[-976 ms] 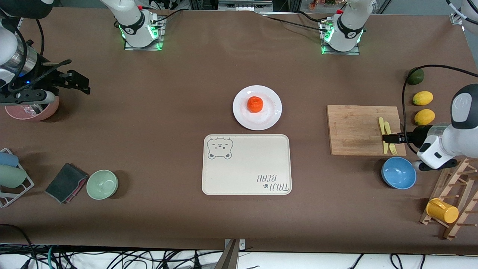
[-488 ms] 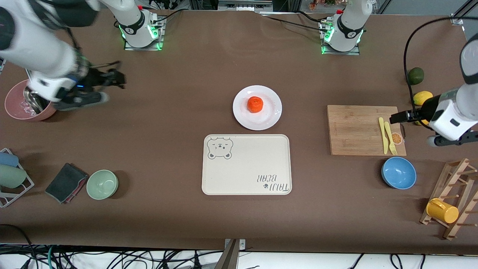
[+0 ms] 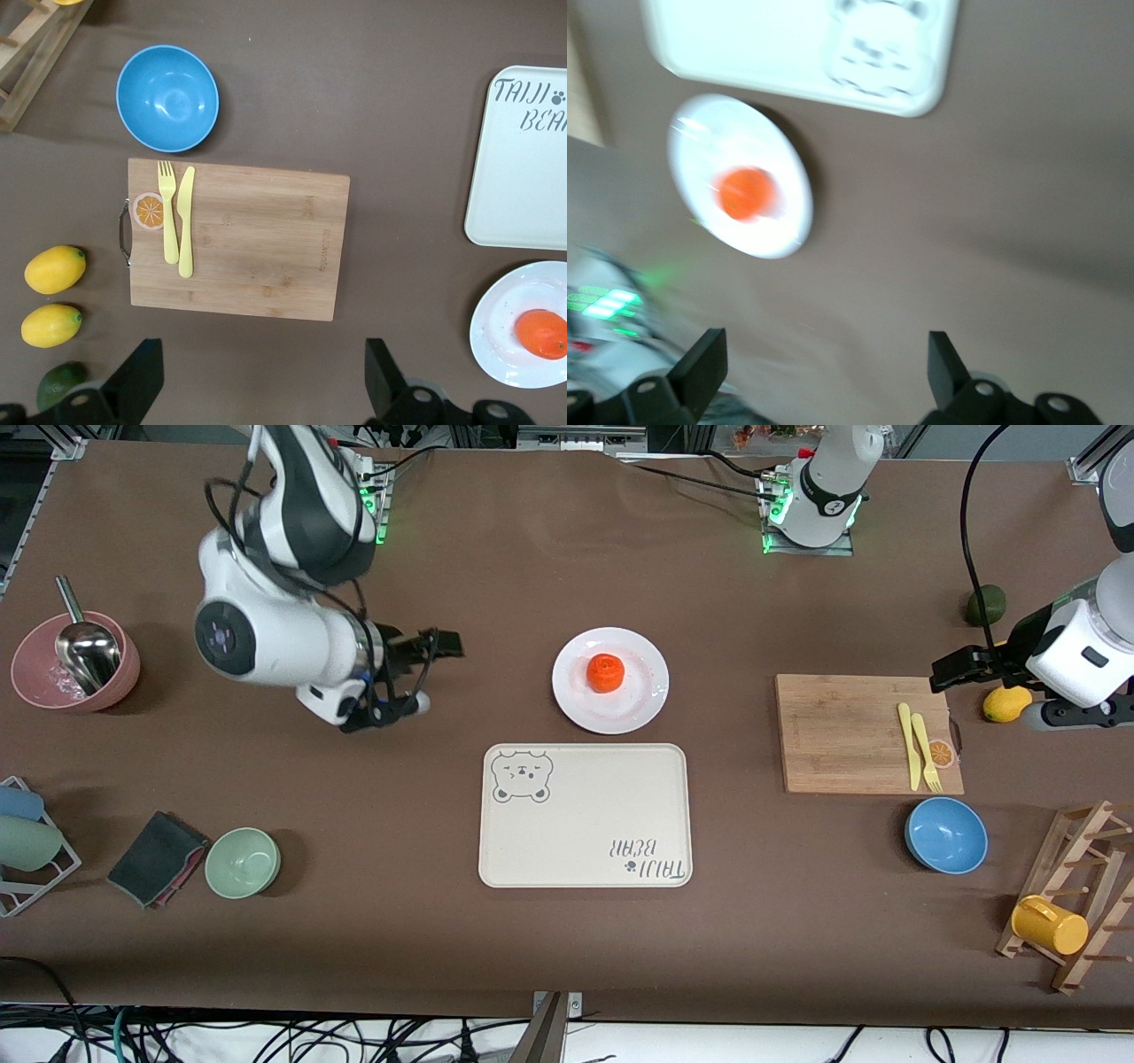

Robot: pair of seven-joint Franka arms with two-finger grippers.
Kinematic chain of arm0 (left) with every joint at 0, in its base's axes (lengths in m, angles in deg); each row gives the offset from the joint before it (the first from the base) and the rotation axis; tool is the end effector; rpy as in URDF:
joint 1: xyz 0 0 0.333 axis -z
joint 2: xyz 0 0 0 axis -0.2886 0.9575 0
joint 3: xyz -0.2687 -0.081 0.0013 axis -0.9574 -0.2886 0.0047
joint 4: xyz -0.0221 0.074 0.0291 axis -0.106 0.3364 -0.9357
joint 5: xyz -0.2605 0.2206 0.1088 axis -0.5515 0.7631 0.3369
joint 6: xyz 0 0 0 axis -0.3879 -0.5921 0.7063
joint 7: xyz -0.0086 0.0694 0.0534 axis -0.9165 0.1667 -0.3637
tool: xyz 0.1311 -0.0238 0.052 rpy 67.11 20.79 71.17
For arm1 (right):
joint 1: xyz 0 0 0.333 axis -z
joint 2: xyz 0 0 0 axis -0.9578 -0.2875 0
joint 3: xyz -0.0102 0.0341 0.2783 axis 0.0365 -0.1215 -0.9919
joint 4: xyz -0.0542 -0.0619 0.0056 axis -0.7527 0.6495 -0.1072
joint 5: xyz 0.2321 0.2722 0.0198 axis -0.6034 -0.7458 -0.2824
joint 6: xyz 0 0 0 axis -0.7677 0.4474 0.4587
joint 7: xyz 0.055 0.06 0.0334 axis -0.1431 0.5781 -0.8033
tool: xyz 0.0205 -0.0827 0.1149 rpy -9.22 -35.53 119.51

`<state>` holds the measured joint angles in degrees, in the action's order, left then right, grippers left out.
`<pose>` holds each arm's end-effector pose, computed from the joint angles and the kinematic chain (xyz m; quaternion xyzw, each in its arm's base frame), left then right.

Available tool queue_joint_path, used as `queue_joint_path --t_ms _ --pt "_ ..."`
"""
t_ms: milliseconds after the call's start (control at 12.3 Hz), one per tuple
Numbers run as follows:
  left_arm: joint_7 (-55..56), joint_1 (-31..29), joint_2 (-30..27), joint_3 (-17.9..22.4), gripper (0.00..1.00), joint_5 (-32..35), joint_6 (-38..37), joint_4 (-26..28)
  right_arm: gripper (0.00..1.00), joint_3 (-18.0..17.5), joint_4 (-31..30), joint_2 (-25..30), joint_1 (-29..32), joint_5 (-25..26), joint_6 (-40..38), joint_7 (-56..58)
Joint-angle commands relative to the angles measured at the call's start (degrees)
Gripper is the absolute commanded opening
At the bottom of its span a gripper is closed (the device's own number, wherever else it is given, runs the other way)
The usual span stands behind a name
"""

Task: Place orange and plate with both arms
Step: 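Reach the right gripper to the white plate rim and grasp it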

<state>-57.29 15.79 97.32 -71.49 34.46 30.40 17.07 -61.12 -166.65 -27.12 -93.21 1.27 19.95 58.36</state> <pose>0.5448 -0.0114 0.4893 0.9973 0.0407 -0.0605 0.0036 0.5089 0.2893 0.3446 -0.9509 -0.0552 0.1794 0.2462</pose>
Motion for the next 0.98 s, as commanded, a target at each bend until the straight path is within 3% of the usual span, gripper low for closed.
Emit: queue_joint_path --t_ms 0,407,651,895 --pt "-3.07 0.11 -1.44 0.73 1.0 -0.59 0.45 1.39 1.0 0.25 1.17 -6.86 -1.96 -17.38 6.05 -0.34" --pt "-5.01 -0.07 -1.61 0.82 1.0 -0.59 -0.43 1.47 1.0 0.07 -1.11 -11.36 -5.91 -24.64 10.63 3.07" --pt "-5.18 -0.07 -2.75 0.82 1.0 -0.59 -0.26 2.35 1.0 0.16 -5.58 -12.15 -6.18 -32.0 13.27 14.56" --pt "-5.18 -0.07 -2.84 0.82 1.0 -0.68 -0.17 2.71 1.0 -0.01 -9.62 -12.33 -6.8 -32.55 13.38 25.53"
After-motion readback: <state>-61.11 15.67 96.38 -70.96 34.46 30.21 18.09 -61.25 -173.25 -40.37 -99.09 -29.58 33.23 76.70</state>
